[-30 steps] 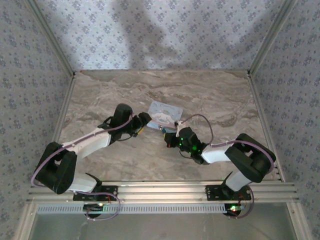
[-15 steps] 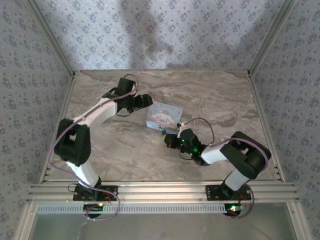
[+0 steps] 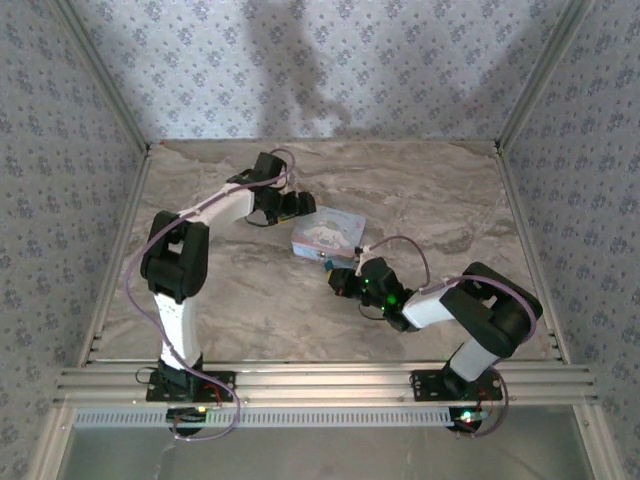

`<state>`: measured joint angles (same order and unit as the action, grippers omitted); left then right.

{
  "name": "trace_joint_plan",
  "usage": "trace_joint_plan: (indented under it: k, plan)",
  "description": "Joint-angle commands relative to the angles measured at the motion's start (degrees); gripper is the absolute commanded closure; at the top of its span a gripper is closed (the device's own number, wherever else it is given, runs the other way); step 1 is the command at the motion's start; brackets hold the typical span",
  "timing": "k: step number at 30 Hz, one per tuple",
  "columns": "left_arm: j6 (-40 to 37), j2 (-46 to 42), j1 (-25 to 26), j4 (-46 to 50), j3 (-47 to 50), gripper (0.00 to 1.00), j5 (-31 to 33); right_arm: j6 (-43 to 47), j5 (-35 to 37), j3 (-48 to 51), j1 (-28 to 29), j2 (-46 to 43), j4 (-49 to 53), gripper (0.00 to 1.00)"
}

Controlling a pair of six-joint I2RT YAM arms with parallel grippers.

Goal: Unlock a padlock with a key

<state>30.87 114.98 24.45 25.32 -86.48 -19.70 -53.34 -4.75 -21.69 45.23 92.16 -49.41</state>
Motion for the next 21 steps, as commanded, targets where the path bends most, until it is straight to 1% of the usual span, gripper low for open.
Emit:
trace_joint_plan:
  k: [1,7,10,12,17,21]
  plan:
    - [0.0,1.7,0.4,0.7,-1.1,0.20,0.5,0.3,0.1,1.3,-0.5,-0.1,2.5,0.84]
    - [0.8,1.3,0.4,0.2,2.1,0.21,2.7,4.4,0.0,1.4,-1.8,-4.2,7.4,0.67]
    - [1.1,0.2,0.4,-0.4,4.4,0.21,3.4,7.5,-0.7,1.3,-2.8,-7.1,10.4,0.60]
    - [1.7,-1.1,0.4,-1.5,6.7,0.21,3.5,9.5,-2.2,1.1,-3.9,-8.3,10.3,0.56]
    - [3.0,-3.6,0.5,-3.5,11.2,0.21,3.4,13.4,-8.4,-1.1,-6.8,-8.4,8.2,0.50]
    - [4.0,-5.3,0.9,-4.4,14.0,0.21,3.5,15.9,-11.3,-3.4,-9.6,-7.1,8.0,0.49]
